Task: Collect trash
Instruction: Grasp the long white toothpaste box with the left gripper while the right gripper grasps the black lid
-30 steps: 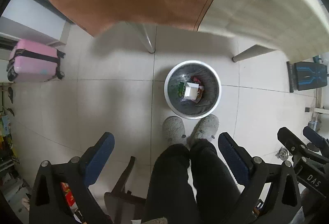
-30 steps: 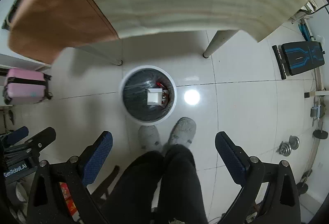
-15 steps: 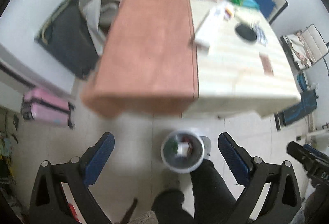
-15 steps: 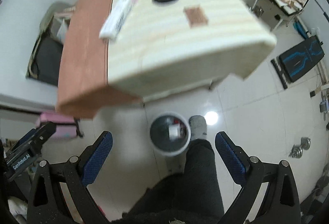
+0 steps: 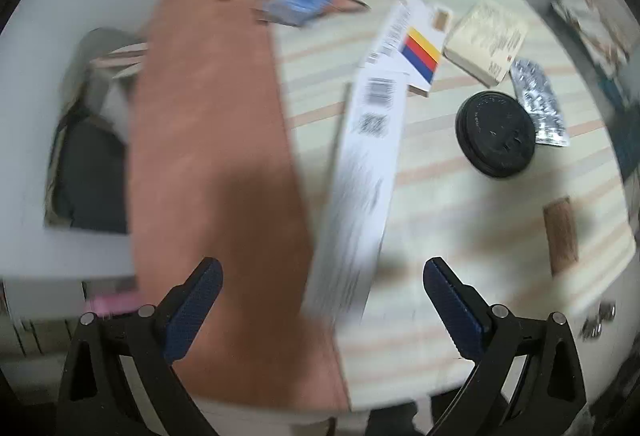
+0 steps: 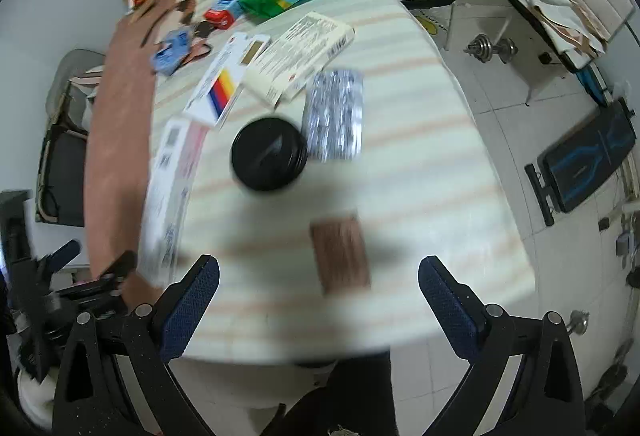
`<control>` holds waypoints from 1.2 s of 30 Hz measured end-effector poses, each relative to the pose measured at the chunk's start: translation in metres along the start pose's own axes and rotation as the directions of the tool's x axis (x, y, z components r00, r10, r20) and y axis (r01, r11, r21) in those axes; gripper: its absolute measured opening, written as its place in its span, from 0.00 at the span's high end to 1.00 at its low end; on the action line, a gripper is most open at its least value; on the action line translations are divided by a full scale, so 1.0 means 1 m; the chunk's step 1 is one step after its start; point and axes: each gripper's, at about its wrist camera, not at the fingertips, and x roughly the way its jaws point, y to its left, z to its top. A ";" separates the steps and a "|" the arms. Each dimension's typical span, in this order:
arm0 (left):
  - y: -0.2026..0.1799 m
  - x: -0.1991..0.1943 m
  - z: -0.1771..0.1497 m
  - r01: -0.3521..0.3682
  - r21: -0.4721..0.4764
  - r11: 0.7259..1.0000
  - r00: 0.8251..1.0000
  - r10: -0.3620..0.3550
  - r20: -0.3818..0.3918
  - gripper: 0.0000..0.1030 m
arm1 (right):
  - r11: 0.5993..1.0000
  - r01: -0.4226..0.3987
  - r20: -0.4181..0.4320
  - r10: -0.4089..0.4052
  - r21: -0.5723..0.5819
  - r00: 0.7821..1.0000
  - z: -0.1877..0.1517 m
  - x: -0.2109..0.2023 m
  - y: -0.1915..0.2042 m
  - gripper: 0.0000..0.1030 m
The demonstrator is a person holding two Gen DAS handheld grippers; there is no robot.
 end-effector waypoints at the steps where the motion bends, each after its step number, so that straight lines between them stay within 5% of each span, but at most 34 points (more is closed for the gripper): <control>1: -0.005 0.012 0.012 0.004 0.026 1.000 1.000 -0.004 -0.023 0.01 | 1.000 -0.001 -0.011 0.001 -0.007 1.000 0.012 0.008 0.000 0.02; 3: -0.015 0.041 0.032 0.019 0.070 0.997 0.997 -0.013 -0.079 0.01 | 1.000 0.005 -0.038 -0.006 -0.029 0.999 0.037 0.026 0.003 0.02; 4: -0.019 0.055 0.040 0.027 0.083 0.996 0.994 -0.018 -0.104 0.09 | 0.999 0.005 -0.051 -0.007 -0.040 0.999 0.047 0.033 0.004 0.02; 5: -0.019 0.060 0.043 0.033 0.082 0.996 0.993 -0.024 -0.115 0.29 | 0.999 0.001 -0.070 -0.005 -0.054 0.998 0.058 0.043 0.006 0.02; 7: -0.013 0.073 0.047 0.063 0.033 0.997 0.986 -0.057 -0.155 0.53 | 0.997 -0.003 -0.095 -0.005 -0.080 0.995 0.069 0.056 0.011 0.02; 11: 0.021 0.071 0.030 0.104 -0.216 0.971 0.978 -0.139 -0.153 0.53 | 0.987 -0.041 -0.146 0.018 -0.158 0.989 0.082 0.078 0.031 0.02; 13: 0.040 0.070 0.012 0.106 -0.353 0.930 0.972 -0.172 -0.160 0.53 | 0.979 -0.057 -0.167 0.024 -0.198 0.986 0.084 0.088 0.044 0.02; 16: 0.069 0.072 -0.026 0.102 -0.548 0.830 0.964 -0.218 -0.151 0.53 | 0.958 -0.037 -0.193 -0.019 -0.283 0.981 0.083 0.110 0.070 0.02; 19: 0.075 0.082 -0.045 0.112 -0.586 0.802 0.954 -0.252 -0.163 0.55 | 0.931 0.034 -0.191 -0.111 -0.364 0.975 0.082 0.133 0.087 0.02; 25: 0.069 0.074 -0.053 0.089 -0.528 0.845 0.970 -0.193 -0.146 0.57 | 0.889 0.103 -0.155 -0.191 -0.447 0.969 0.073 0.156 0.110 0.02; 29: 0.062 0.066 -0.055 0.059 -0.499 0.864 0.979 -0.147 -0.140 0.58 | 0.867 0.132 -0.116 -0.211 -0.480 0.971 0.060 0.157 0.123 0.14; 36: 0.054 0.035 -0.076 0.008 -0.448 0.894 0.993 -0.061 -0.104 0.58 | 0.896 0.105 -0.099 -0.163 -0.432 0.982 0.036 0.141 0.114 0.16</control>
